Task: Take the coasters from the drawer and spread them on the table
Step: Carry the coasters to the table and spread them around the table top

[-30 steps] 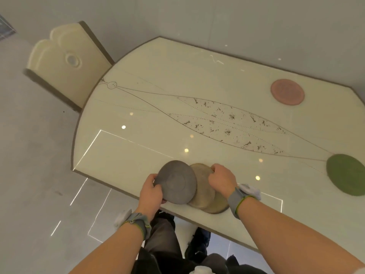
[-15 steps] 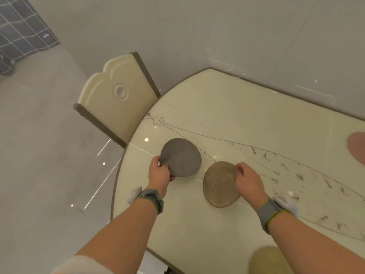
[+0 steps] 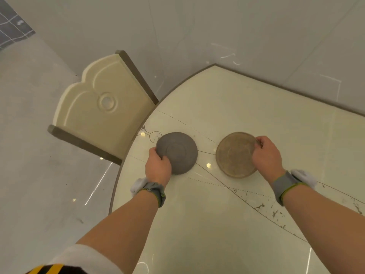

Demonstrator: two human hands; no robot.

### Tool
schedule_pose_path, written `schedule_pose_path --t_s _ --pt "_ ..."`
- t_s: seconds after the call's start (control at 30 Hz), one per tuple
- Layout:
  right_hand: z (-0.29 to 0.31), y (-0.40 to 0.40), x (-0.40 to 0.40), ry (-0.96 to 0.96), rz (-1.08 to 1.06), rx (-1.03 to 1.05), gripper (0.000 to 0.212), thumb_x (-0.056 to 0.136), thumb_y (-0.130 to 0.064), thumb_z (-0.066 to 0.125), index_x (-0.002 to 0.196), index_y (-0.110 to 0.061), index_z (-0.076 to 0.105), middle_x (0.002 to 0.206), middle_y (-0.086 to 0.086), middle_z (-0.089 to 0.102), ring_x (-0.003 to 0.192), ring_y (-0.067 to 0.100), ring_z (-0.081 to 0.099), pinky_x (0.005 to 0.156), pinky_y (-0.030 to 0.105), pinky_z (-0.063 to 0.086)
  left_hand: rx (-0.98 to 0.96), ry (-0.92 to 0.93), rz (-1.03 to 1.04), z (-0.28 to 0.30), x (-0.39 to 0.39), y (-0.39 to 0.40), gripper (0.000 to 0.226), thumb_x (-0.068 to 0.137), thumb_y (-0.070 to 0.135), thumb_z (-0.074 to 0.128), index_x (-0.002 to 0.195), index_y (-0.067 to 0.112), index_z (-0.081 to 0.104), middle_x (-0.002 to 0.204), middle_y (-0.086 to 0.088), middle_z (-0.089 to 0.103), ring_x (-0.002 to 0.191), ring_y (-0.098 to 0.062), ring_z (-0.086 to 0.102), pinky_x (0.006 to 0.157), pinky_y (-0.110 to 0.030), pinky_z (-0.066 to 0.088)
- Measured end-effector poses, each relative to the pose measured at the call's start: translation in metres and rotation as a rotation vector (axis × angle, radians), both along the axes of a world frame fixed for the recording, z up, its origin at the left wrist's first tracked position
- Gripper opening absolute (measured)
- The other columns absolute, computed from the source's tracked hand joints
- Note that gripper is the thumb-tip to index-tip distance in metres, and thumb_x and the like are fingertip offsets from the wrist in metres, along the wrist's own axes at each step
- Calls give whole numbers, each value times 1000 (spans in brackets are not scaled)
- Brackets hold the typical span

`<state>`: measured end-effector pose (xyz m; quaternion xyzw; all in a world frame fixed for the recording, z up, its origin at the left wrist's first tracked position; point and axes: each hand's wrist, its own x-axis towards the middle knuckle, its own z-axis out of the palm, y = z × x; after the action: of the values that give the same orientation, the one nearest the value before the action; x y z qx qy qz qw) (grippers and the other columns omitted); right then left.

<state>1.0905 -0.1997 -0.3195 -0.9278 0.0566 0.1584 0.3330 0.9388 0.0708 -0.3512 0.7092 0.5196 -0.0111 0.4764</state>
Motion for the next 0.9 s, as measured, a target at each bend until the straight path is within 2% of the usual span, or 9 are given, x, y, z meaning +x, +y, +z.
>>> schedule_pose_path --t_s 0.07,0.13,0.23,0.3,0.4,0.5,0.57,0.73,0.9 --pt "1 0 30 -10 -46 -15 30 106 -16 41 131 -10 58 124 15 65 100 32 58 82 34 41 260 156 -82 -2 9 -4 61 93 19 59 150 18 40 140 -14 52 122 -38 54 100 -50 48" --pt "-1 -2 60 -25 -156 5 33 105 -15 40 133 -10 56 130 16 64 113 37 60 87 37 43 489 279 -193 -2 20 -11 70 89 28 67 153 25 38 152 -14 43 134 -38 44 108 -52 37" --pt "1 1 93 -64 -298 59 32 103 -14 40 131 -10 57 130 19 63 116 40 60 91 41 46 633 288 -428 -9 31 -29 65 88 47 67 147 31 47 157 -16 42 140 -38 41 112 -53 34" --pt "1 3 111 -72 -394 100 33 101 -13 41 130 -11 56 129 17 63 112 37 60 90 40 47 658 281 -511 -12 40 -44 66 87 58 64 147 32 50 155 -15 45 140 -38 42 112 -54 36" --pt "-1 2 134 -92 -548 157 36 97 -10 40 130 -14 55 125 14 65 99 29 57 84 35 45 631 349 -560 -16 54 -63 84 81 72 63 151 31 43 159 -15 38 143 -38 37 109 -56 37" --pt "-7 -3 144 -82 -646 129 38 99 -10 39 135 -17 50 116 8 63 101 29 60 83 37 48 637 402 -584 -21 57 -68 94 78 76 65 153 25 37 159 -19 33 143 -41 33 105 -56 40" --pt "-13 -8 147 -77 -666 62 39 101 -12 38 139 -16 47 117 9 63 102 31 61 86 41 50 651 416 -591 -22 63 -70 96 78 75 67 153 24 36 159 -20 32 142 -43 32 103 -56 42" --pt "-24 -21 141 -54 -671 29 47 101 -14 41 148 -14 41 137 16 61 120 37 61 98 45 52 668 450 -615 -20 66 -71 96 81 75 64 155 23 30 161 -21 27 146 -44 28 106 -57 42" --pt "-22 -44 107 -87 -524 -14 51 99 -14 46 149 -14 41 130 12 62 114 33 63 97 49 53 675 477 -648 -17 69 -61 93 79 79 61 147 23 34 154 -19 32 138 -42 35 100 -54 44"
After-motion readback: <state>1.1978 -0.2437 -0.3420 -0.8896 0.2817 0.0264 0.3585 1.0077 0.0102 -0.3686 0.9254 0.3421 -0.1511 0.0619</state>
